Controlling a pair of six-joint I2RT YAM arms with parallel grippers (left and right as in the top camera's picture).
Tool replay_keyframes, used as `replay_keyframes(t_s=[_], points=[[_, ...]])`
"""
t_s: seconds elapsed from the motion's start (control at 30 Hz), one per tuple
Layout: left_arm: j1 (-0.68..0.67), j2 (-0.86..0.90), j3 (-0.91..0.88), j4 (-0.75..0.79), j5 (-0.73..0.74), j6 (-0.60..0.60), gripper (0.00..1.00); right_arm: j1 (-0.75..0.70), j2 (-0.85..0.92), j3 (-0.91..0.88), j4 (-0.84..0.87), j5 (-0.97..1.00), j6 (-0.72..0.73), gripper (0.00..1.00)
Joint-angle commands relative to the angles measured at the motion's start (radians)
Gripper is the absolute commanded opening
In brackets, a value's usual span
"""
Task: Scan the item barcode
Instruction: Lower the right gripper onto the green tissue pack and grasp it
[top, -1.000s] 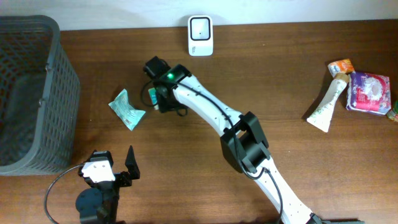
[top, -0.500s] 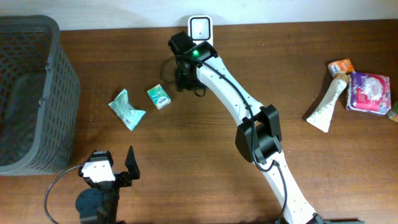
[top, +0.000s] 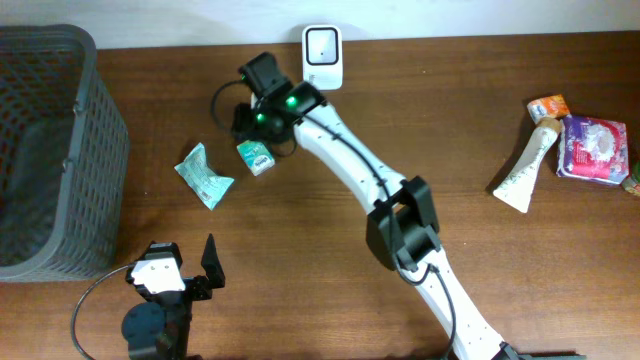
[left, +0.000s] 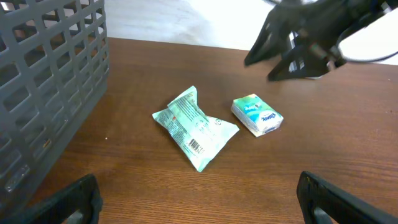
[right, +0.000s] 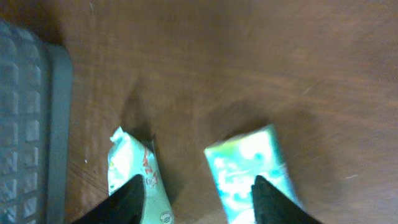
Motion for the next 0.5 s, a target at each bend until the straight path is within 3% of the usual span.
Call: replay_keyframes(t_s=[0.0,0.27,0.33,0.47], points=[[0.003,-0.004,-0.002,-0.005,-0.007,-0.009,0.99,0.033,0.059,0.014,-0.068,0.103,0.008,0.45],[0.003,-0.004,-0.002,-0.005,-0.007,-0.009,0.99,0.003,0.057,0.015,-0.384,0.503,-0.031,0.44],[0.003,-0.004,-0.002,-0.005,-0.007,-0.009,0.99,-0.023,0.041,0.015,-0.452,0.545,-0.039,0.44],[0.003,-0.004,-0.002,-0.005,-0.007,-0.009,0.99,-0.049,-0.006,0.017,-0.503,0.544,-0.19,0.48]])
